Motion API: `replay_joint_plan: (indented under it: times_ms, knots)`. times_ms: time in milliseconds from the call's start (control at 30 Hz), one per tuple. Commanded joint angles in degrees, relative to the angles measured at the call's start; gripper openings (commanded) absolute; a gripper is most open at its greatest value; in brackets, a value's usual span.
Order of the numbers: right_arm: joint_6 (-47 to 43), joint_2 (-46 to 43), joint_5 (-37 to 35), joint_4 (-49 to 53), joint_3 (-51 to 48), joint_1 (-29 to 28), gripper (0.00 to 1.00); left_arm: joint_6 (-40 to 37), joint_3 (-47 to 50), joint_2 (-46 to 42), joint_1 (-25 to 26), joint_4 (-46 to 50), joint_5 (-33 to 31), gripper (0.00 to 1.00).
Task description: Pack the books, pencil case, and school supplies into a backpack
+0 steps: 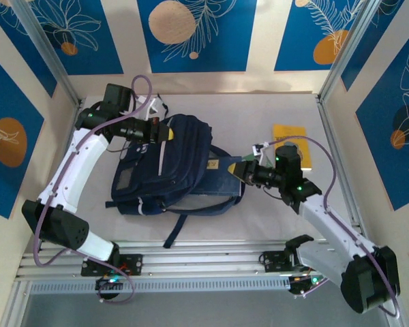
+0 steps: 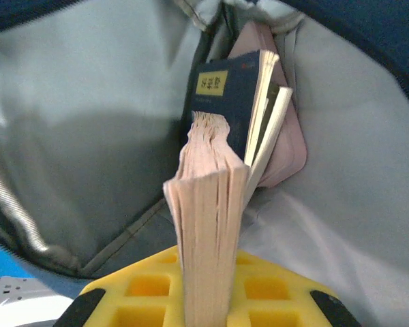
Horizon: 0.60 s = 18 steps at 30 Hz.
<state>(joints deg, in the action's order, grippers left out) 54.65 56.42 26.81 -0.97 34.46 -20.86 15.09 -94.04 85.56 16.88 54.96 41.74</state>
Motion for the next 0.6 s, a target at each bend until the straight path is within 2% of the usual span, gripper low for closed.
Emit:
replay_joint_plan:
  times_ms: [0, 200, 333, 567]
  knots:
    - [2.35, 4.05, -1.40, -7.67, 3.38, -3.09, 0.00, 0.11, -5.62, -1.98, 0.05, -6.10, 7.76, 0.00]
    - [3.46, 15.24, -14.29, -10.83, 9.17, -11.94, 0.00, 1.33, -4.86, -2.57, 0.02, -7.62, 9.76, 0.00]
    - [5.86, 25.78, -19.18, -13.35, 15.34, -16.31, 0.00, 1.33, -4.53, -3.29, 0.03, -7.75, 9.59, 0.00]
    - [10.07, 41.92, -29.77, -8.75, 27.84, -24.79, 0.00, 3.33, -2.97, -3.64, -0.01, -10.15, 8.88, 0.00]
